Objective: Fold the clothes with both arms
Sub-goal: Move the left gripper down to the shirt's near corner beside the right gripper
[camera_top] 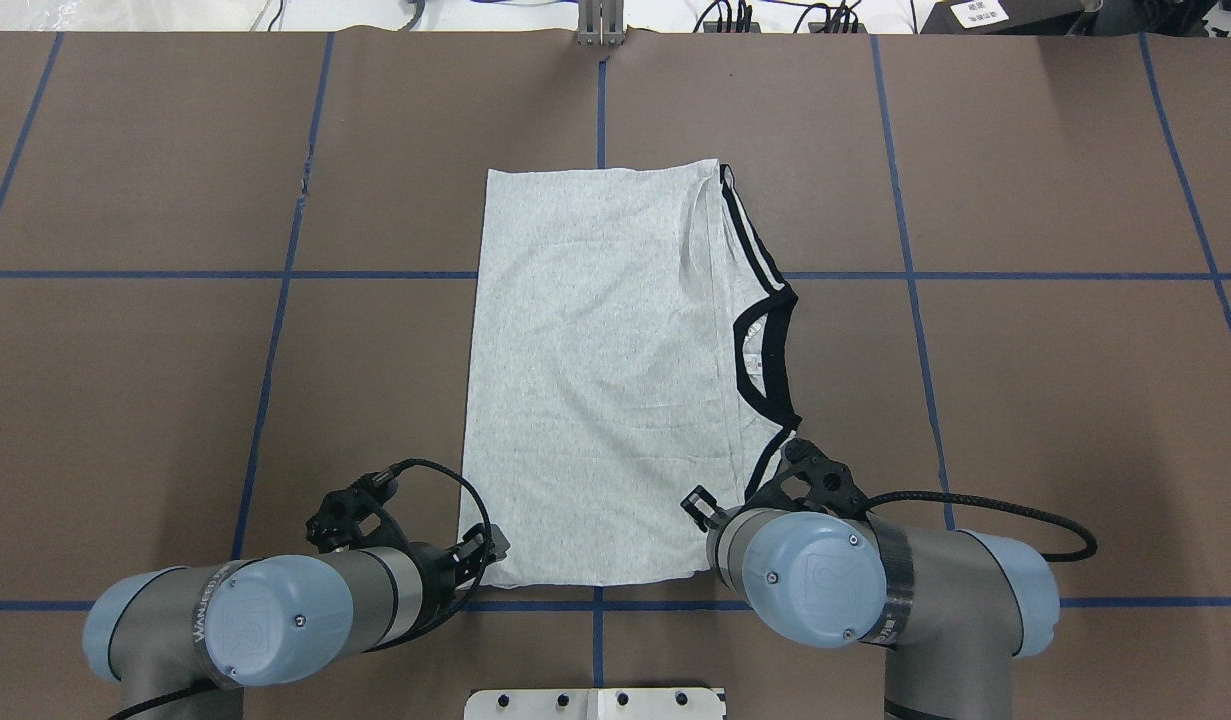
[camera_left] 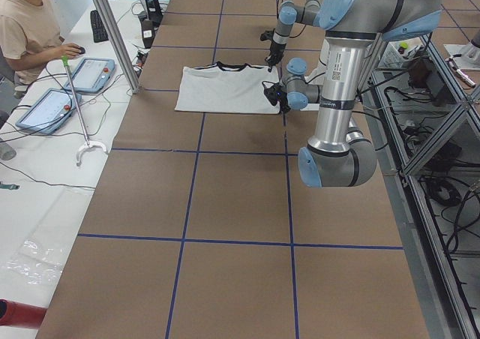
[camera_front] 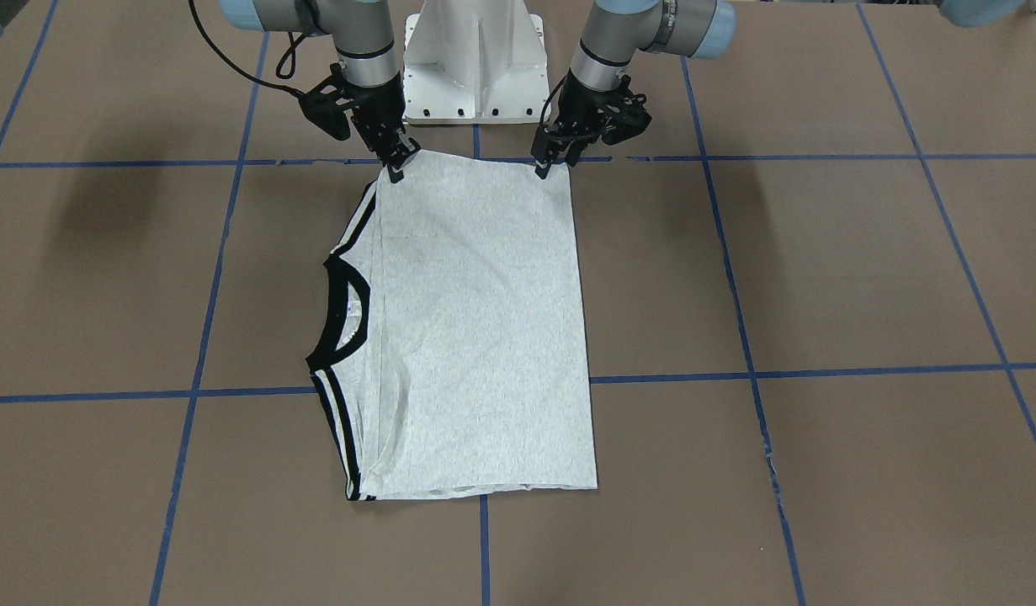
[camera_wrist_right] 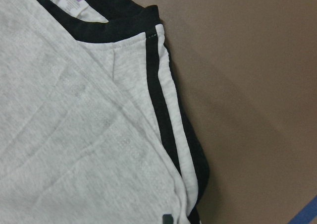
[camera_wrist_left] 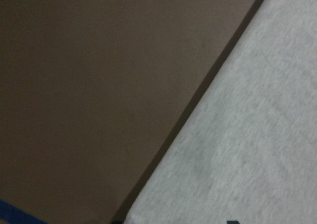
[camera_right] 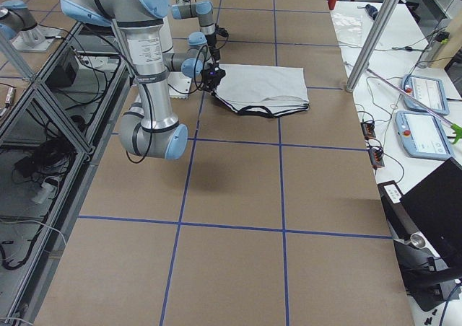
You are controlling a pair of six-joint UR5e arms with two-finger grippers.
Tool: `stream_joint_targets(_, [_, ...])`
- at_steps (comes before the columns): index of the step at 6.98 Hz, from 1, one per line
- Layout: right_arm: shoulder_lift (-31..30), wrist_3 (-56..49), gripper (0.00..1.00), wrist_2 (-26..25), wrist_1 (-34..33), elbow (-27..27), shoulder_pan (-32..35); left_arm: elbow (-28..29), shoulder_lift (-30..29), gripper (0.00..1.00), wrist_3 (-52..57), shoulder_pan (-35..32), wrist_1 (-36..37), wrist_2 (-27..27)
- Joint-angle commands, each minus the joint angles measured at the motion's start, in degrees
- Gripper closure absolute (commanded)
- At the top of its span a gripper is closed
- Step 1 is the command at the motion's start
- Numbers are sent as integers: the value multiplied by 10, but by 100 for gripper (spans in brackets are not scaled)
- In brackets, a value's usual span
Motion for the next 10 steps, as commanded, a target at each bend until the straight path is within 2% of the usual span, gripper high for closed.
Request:
stream_joint_targets(1, [1, 0, 100, 0, 0, 1, 0, -1, 6, 30, -5, 3, 1, 1])
stream_joint_targets(2, [0, 0, 100, 0, 0, 1, 0, -1, 7, 42, -11, 3, 1, 1])
stream_joint_targets(3, [0, 1, 100, 0, 0, 1, 1, -1, 9, 77, -12, 3, 1, 1])
stream_joint_targets(4, [0, 1, 100, 0, 0, 1, 1, -1, 9, 100, -12, 1, 2, 1])
stream_joint_targets(6, [0, 1, 100, 0, 0, 1, 1, -24, 9, 100, -11, 2, 28, -1])
stream_joint_targets(8, [-1, 3, 100, 0, -1, 12, 0, -85, 15, 100, -10, 4, 78, -16])
stream_joint_targets(10, [-34, 7, 100, 1, -1, 59, -31, -151, 20, 100, -22, 37, 121, -17])
